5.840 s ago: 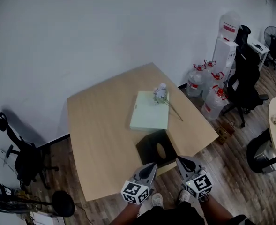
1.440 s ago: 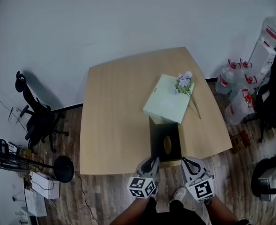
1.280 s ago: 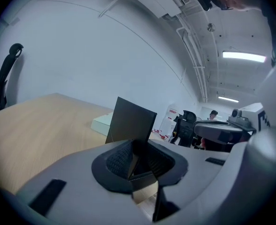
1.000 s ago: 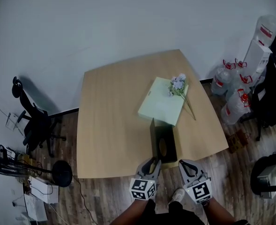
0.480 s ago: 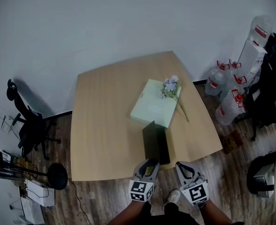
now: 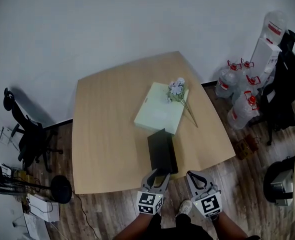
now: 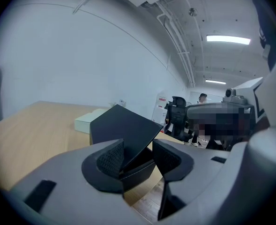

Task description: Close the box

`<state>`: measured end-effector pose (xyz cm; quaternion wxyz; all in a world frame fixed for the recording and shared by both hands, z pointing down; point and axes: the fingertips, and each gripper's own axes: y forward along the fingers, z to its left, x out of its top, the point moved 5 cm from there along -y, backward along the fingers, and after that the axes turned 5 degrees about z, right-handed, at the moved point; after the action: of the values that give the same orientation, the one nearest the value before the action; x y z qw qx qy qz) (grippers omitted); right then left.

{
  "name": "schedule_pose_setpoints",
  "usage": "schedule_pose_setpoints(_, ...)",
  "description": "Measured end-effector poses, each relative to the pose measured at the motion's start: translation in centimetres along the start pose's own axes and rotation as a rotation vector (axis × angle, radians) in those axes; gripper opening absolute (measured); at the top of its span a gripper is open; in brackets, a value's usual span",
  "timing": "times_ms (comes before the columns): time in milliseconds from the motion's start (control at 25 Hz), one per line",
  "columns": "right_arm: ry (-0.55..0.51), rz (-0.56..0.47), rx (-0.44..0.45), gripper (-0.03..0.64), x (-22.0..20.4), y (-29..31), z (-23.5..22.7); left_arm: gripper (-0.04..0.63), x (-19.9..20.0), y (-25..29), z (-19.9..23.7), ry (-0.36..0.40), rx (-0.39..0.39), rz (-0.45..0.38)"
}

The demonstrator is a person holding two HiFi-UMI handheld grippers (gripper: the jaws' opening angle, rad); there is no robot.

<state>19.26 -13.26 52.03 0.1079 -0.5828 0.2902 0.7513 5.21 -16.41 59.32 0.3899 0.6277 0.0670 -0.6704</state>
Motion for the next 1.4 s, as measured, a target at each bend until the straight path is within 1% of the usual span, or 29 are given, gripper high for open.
schedule_pose_setpoints(80, 0.005, 0.005, -0.003, 0.012, 0.1, 0.0, -0.1, 0.219, -0.1, 0.1, -0.4, -0.009, -0.028, 0.005)
schedule_pose_setpoints(200, 0.004, -0.003, -0.002, 0.012, 0.2, 0.1, -0.2, 0.218, -0.2, 0.1, -0.8, -0.029, -0.054, 0.002)
schedule_pose_setpoints(320, 0.001, -0.019, 0.002, 0.012, 0.3, 0.4, -0.1, 0.202, 0.7, -0.1, -0.8, -0.034, -0.060, -0.022)
schedule_pose_setpoints(680, 0.014, -0.046, 0.022, 0.012, 1.6, 0.9, 0.0, 0.189, 4.0, -2.0, -0.1, 0.009, -0.036, -0.088)
schedule_pose_setpoints(840, 0.003, -0.057, 0.033, 0.012, 2.1, 1.0, 0.1, 0.181, 4.9, -3.0, 0.2, 0.030, -0.010, -0.108)
schedule_pose_setpoints(1120, 0.005, -0.099, 0.039, 0.012, 3.2, 0.9, 0.2, 0.116, 6.4, -5.2, 1.0, 0.078, 0.064, -0.147)
schedule_pose_setpoints(1200, 0.001, -0.101, 0.038, 0.012, 3.4, 0.8, 0.3, 0.088, 6.6, -5.9, 1.5, 0.067, 0.086, -0.161)
schedule_pose_setpoints(1240, 0.000, -0.102, 0.039, 0.012, 3.5, 0.8, 0.5, 0.051, 6.7, -6.2, 1.7, 0.058, 0.099, -0.168)
schedule_pose_setpoints(1280, -0.001, -0.104, 0.042, 0.012, 3.6, 0.7, 0.7, 0.027, 6.8, -6.5, 1.9, 0.051, 0.109, -0.173)
schedule_pose_setpoints(1400, -0.035, -0.096, 0.050, 0.012, 3.6, 0.5, 1.3, 0.011, 6.8, -7.0, 2.0, 0.047, 0.117, -0.171)
